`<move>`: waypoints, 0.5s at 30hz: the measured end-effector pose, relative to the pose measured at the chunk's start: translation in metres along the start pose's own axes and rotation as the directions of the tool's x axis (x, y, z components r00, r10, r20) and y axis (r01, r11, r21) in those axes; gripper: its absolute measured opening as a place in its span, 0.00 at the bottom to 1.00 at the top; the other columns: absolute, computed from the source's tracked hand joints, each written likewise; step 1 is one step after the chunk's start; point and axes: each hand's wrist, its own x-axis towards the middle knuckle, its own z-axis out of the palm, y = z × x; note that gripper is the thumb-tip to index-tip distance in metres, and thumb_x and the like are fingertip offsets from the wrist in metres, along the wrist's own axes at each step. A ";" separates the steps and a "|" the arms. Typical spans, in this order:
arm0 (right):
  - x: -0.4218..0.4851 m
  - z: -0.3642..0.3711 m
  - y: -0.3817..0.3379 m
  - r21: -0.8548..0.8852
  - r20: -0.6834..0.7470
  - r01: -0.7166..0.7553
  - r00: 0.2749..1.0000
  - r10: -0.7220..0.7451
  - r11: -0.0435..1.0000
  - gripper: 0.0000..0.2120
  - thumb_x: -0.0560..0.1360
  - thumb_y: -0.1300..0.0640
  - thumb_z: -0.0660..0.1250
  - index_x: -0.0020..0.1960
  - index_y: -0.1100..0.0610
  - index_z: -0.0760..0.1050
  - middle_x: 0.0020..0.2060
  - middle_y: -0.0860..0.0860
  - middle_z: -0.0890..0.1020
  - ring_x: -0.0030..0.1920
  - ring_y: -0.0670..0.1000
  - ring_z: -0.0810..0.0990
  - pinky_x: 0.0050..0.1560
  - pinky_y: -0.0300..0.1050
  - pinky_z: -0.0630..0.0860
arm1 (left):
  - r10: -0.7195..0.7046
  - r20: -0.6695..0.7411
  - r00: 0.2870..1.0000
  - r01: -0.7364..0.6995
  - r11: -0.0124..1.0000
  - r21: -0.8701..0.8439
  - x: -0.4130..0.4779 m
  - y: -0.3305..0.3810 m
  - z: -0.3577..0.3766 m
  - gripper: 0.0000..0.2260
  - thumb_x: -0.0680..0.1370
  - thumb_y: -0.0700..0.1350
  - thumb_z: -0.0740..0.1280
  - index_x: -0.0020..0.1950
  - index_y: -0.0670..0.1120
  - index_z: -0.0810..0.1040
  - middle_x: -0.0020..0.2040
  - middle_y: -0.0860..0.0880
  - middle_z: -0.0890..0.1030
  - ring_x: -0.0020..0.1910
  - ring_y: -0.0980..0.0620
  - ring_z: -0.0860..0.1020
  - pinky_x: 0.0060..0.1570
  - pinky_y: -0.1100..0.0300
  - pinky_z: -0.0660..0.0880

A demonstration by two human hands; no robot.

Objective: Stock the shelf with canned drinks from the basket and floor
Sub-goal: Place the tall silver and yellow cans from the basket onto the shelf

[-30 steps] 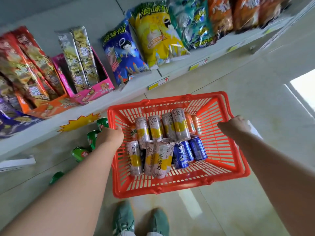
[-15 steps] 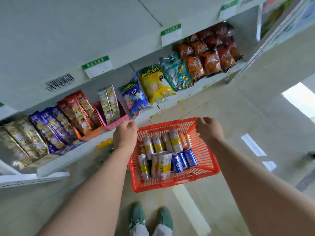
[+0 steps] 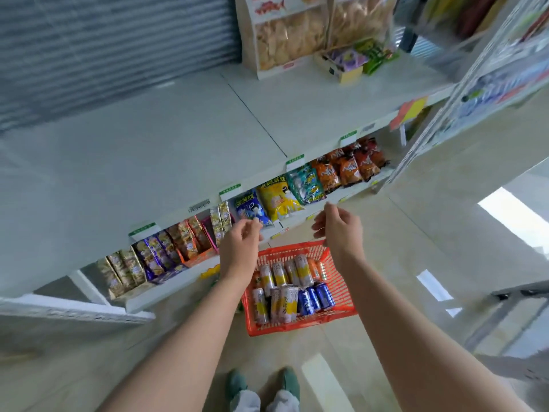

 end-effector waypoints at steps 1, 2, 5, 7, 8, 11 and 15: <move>-0.007 0.000 0.003 0.021 0.012 -0.006 1.000 0.006 1.000 0.19 0.81 0.53 0.57 0.35 0.59 0.75 0.30 0.53 0.80 0.29 0.49 0.75 0.30 0.40 0.69 | 0.007 0.038 0.999 -0.008 1.000 0.016 -0.006 -0.005 -0.004 0.13 0.81 0.50 0.59 0.46 0.44 0.79 0.39 0.47 0.80 0.36 0.48 0.77 0.41 0.52 0.76; -0.012 0.000 0.008 0.038 0.020 -0.014 1.000 0.013 0.999 0.20 0.81 0.52 0.58 0.35 0.59 0.75 0.30 0.54 0.79 0.29 0.50 0.75 0.30 0.41 0.68 | 0.005 0.072 0.997 -0.008 0.999 0.032 -0.012 -0.012 -0.007 0.13 0.80 0.50 0.59 0.46 0.45 0.79 0.39 0.47 0.80 0.37 0.48 0.78 0.42 0.52 0.76; -0.021 0.004 0.039 0.026 0.034 -0.058 0.998 0.057 0.998 0.22 0.80 0.50 0.58 0.35 0.65 0.74 0.29 0.56 0.76 0.30 0.52 0.72 0.33 0.45 0.66 | -0.064 0.119 0.991 0.054 0.995 0.082 -0.021 -0.045 -0.013 0.12 0.80 0.52 0.60 0.45 0.49 0.79 0.37 0.51 0.80 0.39 0.49 0.80 0.43 0.50 0.78; -0.021 0.012 0.065 0.001 0.010 -0.093 0.996 0.093 0.996 0.24 0.80 0.50 0.59 0.37 0.70 0.72 0.29 0.57 0.75 0.31 0.53 0.71 0.35 0.47 0.66 | -0.135 0.125 0.983 0.121 0.987 0.109 -0.016 -0.071 -0.013 0.12 0.80 0.52 0.60 0.43 0.50 0.79 0.36 0.51 0.80 0.38 0.49 0.80 0.42 0.50 0.78; -0.019 0.015 0.078 0.000 -0.019 -0.122 0.992 0.122 0.993 0.24 0.81 0.50 0.59 0.38 0.71 0.72 0.30 0.57 0.75 0.31 0.53 0.71 0.35 0.46 0.66 | -0.165 0.131 0.977 0.150 0.982 0.118 -0.011 -0.083 -0.011 0.12 0.80 0.53 0.61 0.42 0.51 0.78 0.36 0.51 0.80 0.37 0.49 0.80 0.42 0.49 0.78; -0.007 0.027 0.114 -0.008 -0.098 -0.198 0.976 0.197 0.980 0.21 0.81 0.51 0.60 0.35 0.64 0.75 0.28 0.54 0.76 0.29 0.52 0.72 0.32 0.42 0.67 | -0.226 0.167 0.960 0.210 0.972 0.108 0.009 -0.119 0.001 0.15 0.75 0.60 0.60 0.40 0.51 0.78 0.33 0.51 0.78 0.33 0.50 0.77 0.39 0.48 0.77; 0.022 0.052 0.185 -0.053 -0.183 -0.302 0.940 0.288 0.952 0.21 0.80 0.50 0.61 0.32 0.60 0.77 0.26 0.51 0.78 0.26 0.51 0.74 0.31 0.43 0.68 | -0.284 0.221 0.933 0.235 0.946 0.224 0.050 -0.181 0.038 0.14 0.79 0.54 0.60 0.42 0.48 0.78 0.35 0.52 0.79 0.35 0.50 0.77 0.40 0.55 0.75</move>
